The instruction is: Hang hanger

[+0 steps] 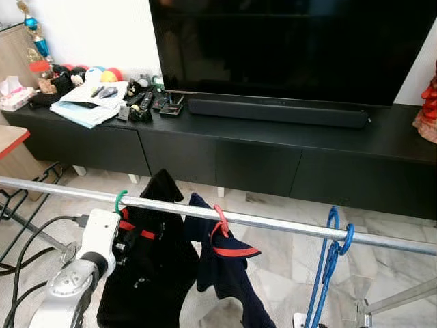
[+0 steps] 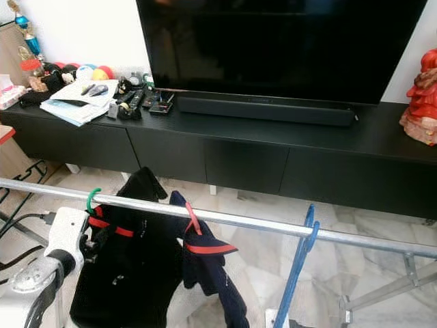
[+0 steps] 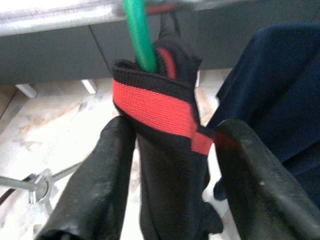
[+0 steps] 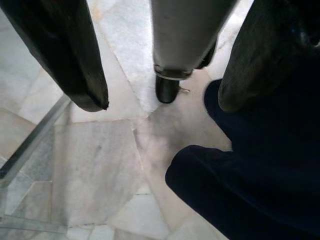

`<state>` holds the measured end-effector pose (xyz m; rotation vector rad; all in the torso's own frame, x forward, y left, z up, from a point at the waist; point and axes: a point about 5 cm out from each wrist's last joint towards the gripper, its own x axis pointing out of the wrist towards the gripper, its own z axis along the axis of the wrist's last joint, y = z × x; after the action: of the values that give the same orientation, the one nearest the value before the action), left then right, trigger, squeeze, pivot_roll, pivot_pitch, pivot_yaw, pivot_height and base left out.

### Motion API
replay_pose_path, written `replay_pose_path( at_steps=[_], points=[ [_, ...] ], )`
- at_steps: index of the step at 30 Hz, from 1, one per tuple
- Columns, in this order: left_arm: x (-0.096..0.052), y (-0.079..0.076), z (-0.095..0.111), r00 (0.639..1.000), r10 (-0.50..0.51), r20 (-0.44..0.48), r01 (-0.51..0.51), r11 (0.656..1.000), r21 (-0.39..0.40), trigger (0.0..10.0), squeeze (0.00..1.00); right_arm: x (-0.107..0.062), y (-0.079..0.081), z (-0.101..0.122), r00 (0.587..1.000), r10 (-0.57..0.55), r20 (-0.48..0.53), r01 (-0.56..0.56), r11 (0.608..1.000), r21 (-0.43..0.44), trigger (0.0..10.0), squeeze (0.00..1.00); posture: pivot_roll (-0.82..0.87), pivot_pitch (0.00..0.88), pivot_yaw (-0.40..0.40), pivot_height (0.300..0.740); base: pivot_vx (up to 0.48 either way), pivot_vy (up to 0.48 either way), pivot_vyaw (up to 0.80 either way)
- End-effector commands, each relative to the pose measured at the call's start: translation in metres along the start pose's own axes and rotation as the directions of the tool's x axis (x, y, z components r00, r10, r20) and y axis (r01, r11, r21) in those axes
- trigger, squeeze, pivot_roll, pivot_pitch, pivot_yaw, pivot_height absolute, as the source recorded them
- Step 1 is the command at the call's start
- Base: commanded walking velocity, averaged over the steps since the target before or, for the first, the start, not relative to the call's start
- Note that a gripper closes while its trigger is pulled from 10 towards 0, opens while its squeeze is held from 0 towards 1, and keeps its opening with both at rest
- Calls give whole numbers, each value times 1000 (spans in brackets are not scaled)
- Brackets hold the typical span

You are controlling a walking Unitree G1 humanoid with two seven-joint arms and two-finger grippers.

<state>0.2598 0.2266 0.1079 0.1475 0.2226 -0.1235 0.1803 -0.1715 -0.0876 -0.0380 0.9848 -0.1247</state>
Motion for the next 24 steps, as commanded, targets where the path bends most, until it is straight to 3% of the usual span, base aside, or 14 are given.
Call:
replay_pose_path(
  at_steps=[1,3,4,7,9,13,18,19,20,21,24],
  points=[
    [-5,3,3,1000,-2,30,2,1000,-14,10000,1000,-1,-2,-7,1000,-1,-16,1,1000,5,10000,0,95,72,54,740,0,0,0],
    [-11,3,1,999,-4,34,4,1000,-18,10000,1000,-1,-6,-9,1000,-5,-18,5,1000,5,10000,0,96,73,55,740,0,0,0],
    [-29,9,-5,998,35,59,-33,999,-31,10000,1000,-2,-17,-16,1000,-15,-27,15,1000,6,10000,0,102,75,56,740,0,0,0],
    [-39,13,-9,995,71,75,-68,997,-41,10000,1000,-3,-22,-20,999,-19,-33,20,1000,6,10000,0,106,75,56,740,0,0,0],
    [-42,14,-10,994,81,78,-78,996,-45,10000,1000,-3,-24,-20,999,-20,-34,20,1000,6,10000,0,108,76,55,740,0,0,0],
    [-63,26,-35,976,212,57,-208,975,-76,10000,1000,-5,-22,-29,999,-14,-52,14,1000,2,10000,0,112,75,53,740,0,0,0],
    [-69,33,-59,956,293,-26,-294,953,-69,10000,1000,-5,-14,-29,999,-5,-54,5,1000,1,10000,0,111,74,54,740,0,0,0],
    [-70,38,-71,945,320,-68,-324,944,-64,10000,671,-5,-12,-28,999,-3,-54,3,1000,1,10000,0,110,74,50,740,0,0,0],
    [-69,42,-77,936,339,-93,-345,937,-60,10000,137,-5,-12,-28,999,-2,-54,2,1000,1,10000,0,109,74,49,740,0,0,0],
    [-69,44,-81,930,352,-108,-359,931,-58,10000,0,-5,-11,-27,999,-1,-54,1,1000,1,10000,0,109,74,49,740,0,0,0],
    [-72,51,-106,897,389,-211,-410,910,-66,10000,0,-5,-7,-27,999,4,-54,-4,1000,0,10000,0,100,71,52,740,0,0,0]
  ],
)
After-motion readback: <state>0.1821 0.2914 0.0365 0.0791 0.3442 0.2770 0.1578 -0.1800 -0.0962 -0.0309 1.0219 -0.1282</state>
